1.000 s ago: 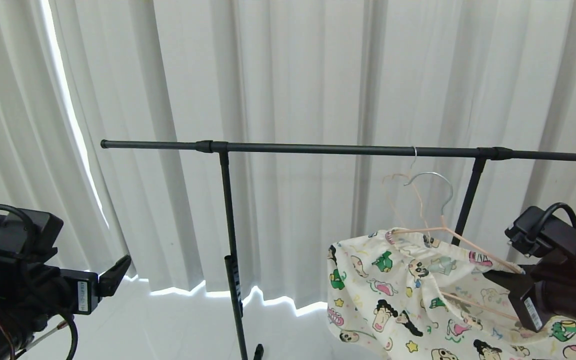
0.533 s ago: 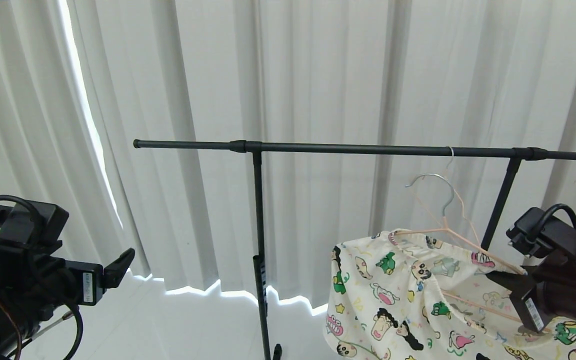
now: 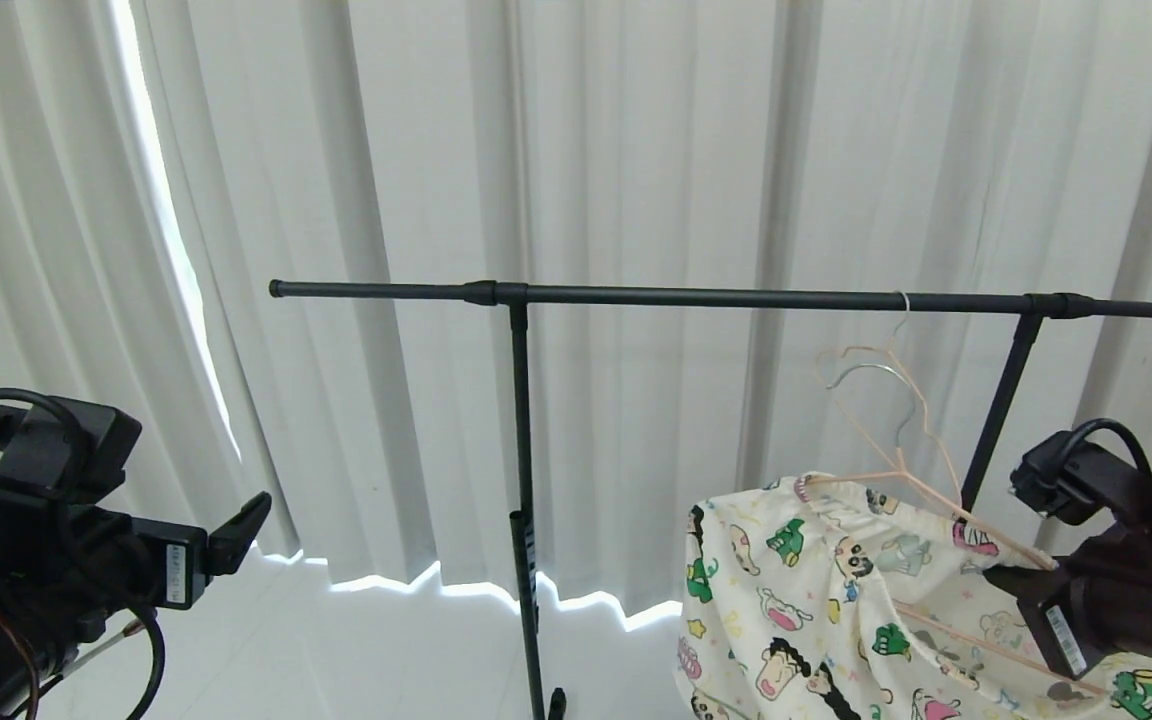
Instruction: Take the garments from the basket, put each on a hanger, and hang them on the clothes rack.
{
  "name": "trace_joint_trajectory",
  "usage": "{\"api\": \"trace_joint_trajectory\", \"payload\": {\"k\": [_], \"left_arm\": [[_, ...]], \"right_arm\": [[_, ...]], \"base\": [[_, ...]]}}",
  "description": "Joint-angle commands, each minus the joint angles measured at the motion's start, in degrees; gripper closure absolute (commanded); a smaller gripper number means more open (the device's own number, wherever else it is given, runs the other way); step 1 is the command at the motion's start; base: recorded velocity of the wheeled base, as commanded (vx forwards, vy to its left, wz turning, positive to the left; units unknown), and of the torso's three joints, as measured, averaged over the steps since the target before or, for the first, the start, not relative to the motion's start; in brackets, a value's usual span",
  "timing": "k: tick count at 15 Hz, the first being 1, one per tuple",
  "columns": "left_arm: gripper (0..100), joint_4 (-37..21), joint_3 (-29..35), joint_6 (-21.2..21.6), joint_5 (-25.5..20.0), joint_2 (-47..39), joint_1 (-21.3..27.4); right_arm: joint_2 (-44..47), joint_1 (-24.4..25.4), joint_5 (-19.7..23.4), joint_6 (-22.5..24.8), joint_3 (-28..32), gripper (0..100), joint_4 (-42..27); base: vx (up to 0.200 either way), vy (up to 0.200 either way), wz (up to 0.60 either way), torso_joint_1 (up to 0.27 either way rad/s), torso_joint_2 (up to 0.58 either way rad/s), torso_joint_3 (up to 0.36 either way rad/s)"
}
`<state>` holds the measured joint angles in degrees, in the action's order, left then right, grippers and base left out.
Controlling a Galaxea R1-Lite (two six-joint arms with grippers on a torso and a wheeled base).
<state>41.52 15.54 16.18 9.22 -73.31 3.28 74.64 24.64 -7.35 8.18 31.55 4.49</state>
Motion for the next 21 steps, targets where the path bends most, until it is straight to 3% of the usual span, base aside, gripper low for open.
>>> {"api": "trace_joint_trajectory", "payload": {"k": [1,4,6,10,12,16,21], "left_arm": [[0,-0.04,0.01,0.17,0.01,-0.07,0.85],[0,-0.04,-0.07,0.17,0.01,-0.51,1.82],[0,-0.04,-0.07,0.17,0.01,-0.69,2.52],[0,-0.04,-0.16,0.17,0.01,-0.69,3.84],[0,-0.04,-0.16,-0.01,-0.08,-0.60,5.60],[0,-0.04,-0.16,0.17,-0.08,-0.60,8.32],[0,-0.04,-0.07,0.17,-0.08,-0.51,8.41]], "right_arm": [[4.81,0.24,-1.44,-4.40,2.02,100,0.26],[12.37,0.24,-8.73,-15.74,8.88,100,0.44],[14.74,0.24,-11.37,-19.43,12.22,100,0.44],[15.09,0.15,-11.99,-19.69,12.57,100,4.83],[15.80,0.06,-12.25,-19.52,12.57,100,8.87],[16.06,0.06,-13.13,-19.43,12.48,100,8.96],[16.76,0.15,-13.22,-19.43,12.40,100,8.96]], "base": [[0.000,0.000,0.00,0.000,0.00,0.000],[0.000,0.000,0.00,0.000,0.00,0.000],[0.000,0.000,0.00,0.000,0.00,0.000],[0.000,0.000,0.00,0.000,0.00,0.000],[0.200,0.000,0.00,0.005,0.00,0.002],[0.200,0.000,0.00,-0.001,0.00,0.005],[0.200,0.000,0.00,0.003,0.00,0.002]]}}
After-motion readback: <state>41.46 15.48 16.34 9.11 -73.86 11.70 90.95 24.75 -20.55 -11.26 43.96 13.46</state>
